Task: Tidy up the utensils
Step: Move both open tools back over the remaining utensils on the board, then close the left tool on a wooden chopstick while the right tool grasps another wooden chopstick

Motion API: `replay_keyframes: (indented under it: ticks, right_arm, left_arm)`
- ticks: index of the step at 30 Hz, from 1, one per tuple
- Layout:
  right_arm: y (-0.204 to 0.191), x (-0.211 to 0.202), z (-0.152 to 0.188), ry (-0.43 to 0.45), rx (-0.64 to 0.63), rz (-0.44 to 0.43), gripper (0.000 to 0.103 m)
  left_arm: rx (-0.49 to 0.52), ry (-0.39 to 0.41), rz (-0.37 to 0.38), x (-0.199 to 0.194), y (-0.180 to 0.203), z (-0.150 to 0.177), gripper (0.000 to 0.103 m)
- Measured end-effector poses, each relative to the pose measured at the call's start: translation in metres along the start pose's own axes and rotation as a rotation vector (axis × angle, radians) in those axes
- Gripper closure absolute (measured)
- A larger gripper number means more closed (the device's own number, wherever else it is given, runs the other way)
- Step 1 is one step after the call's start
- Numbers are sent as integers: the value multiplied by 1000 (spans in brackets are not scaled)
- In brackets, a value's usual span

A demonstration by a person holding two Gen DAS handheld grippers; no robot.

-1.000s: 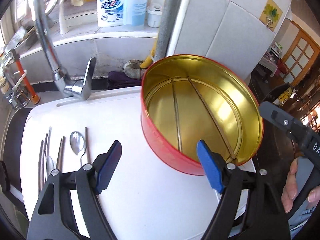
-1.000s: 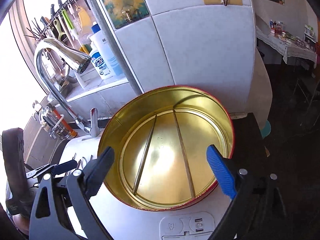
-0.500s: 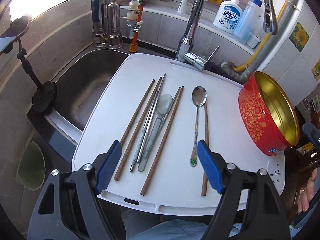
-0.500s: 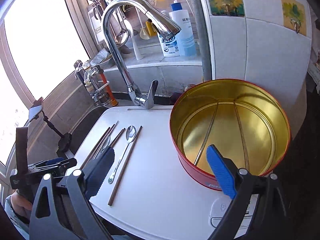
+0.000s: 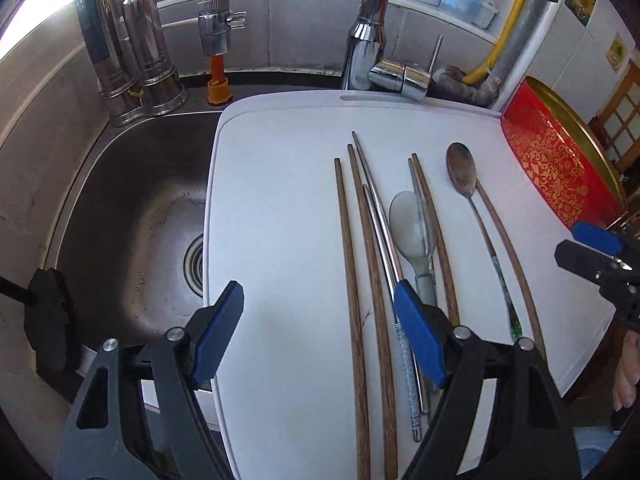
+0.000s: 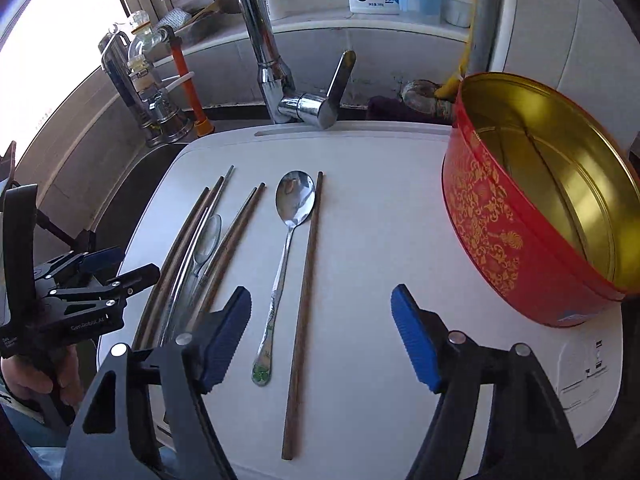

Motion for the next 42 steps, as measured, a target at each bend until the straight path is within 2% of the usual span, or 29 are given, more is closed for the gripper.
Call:
replay_keyframes:
  ticks: [1, 3, 5, 13, 16, 18, 19, 20, 21, 22, 25, 30, 34, 42]
  right_arm:
    - [2, 7, 3, -12, 13, 16, 35]
    - [5, 20, 10, -38, 29, 39, 48]
    - [7, 29, 15, -58, 41, 52, 52]
    - [6, 35, 11, -28, 30, 99, 55]
    - [3, 35, 12, -17, -21, 138, 59]
    - [-1, 35, 13, -5, -55, 131, 67]
    - [-2, 35, 14, -2, -66, 124, 69]
    - [-4, 35, 15, -3, -73, 112, 82]
    - [-6, 34, 16, -8, -79, 102, 96]
    - [-8, 35, 17, -16, -83, 106, 96]
    - [-8, 34, 18, -31, -70, 114, 96]
    - [-4, 4, 13, 29, -62, 128, 96]
    - [0, -18, 10, 60, -80, 121, 96]
    - [13, -73, 4, 165, -111, 33, 96]
  left_arm:
    - [15, 1, 0, 3, -2, -2, 27]
    - [37, 1, 4, 8, -4, -5, 27]
    - [50, 1, 14, 12, -4, -7, 27]
    - [104, 11, 20, 20, 0, -8, 27]
    - [144, 35, -9, 20, 3, -4, 27]
    - [158, 70, -2, 17, 5, 0, 33]
    - [160, 86, 1, 14, 5, 2, 43]
    - [158, 99, 5, 12, 6, 3, 63]
    - [151, 106, 7, 10, 6, 3, 75]
    - [133, 103, 14, 9, 6, 4, 93]
    - [81, 78, 43, 8, 6, 6, 98]
    - [19, 64, 68, -7, 11, 7, 98]
    - [5, 103, 37, -28, 18, 2, 98]
    - [13, 209, 55, -93, 67, -16, 98]
Point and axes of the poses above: each gripper's, at about its wrist camera, not at the fingertips, and x roughly the way its jaws point, y to its right, z to its underside, the point moved 8 cm from there along x, roughly the way its jaws point, and after that the axes turned 5 degrees about -z, right-handed, at the moved point
